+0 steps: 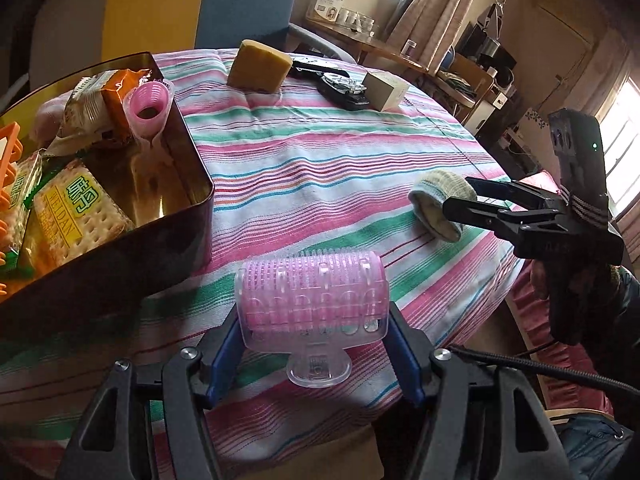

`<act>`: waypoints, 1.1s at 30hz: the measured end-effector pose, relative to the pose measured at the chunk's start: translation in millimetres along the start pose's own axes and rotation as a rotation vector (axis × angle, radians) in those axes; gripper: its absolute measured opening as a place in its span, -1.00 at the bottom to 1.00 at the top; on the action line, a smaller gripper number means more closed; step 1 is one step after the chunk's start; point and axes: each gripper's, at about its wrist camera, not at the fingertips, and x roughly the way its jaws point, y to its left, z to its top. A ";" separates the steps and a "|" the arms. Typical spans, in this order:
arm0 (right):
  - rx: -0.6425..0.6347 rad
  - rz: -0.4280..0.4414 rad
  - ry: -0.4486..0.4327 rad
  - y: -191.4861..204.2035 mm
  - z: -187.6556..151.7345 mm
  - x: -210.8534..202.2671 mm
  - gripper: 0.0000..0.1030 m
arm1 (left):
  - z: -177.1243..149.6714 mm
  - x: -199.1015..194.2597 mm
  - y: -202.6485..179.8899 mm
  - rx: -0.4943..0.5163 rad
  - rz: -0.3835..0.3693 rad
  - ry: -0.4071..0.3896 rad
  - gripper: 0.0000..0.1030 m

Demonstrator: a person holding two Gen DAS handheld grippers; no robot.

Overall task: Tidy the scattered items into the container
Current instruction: 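Lift the pink roller with the left tool while the right tool lifts the beige sock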

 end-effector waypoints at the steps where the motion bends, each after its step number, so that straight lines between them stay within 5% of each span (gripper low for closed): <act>1: -0.019 -0.004 0.009 0.2 0.8 1.5 0.76 | -0.1 0.3 0.4 -0.002 -0.002 0.000 0.29; 3: -0.040 -0.015 0.023 -0.3 0.3 5.0 0.75 | 0.6 0.6 1.7 -0.010 -0.008 -0.001 0.29; 7: -0.045 -0.028 0.042 0.0 -5.0 11.6 0.41 | 1.6 1.1 2.9 -0.015 -0.012 -0.006 0.29; 21: 0.093 -0.038 0.021 1.5 1.5 1.1 0.22 | 2.3 -20.5 -3.6 0.020 -0.008 -0.085 0.27; 26: 0.053 -0.078 0.033 14.6 7.3 3.2 0.18 | 1.8 -27.7 -5.2 0.032 -0.005 -0.110 0.27; 33: 0.066 0.012 -0.017 33.2 23.9 -11.4 0.17 | 12.0 -63.0 6.1 -0.005 0.012 -0.210 0.27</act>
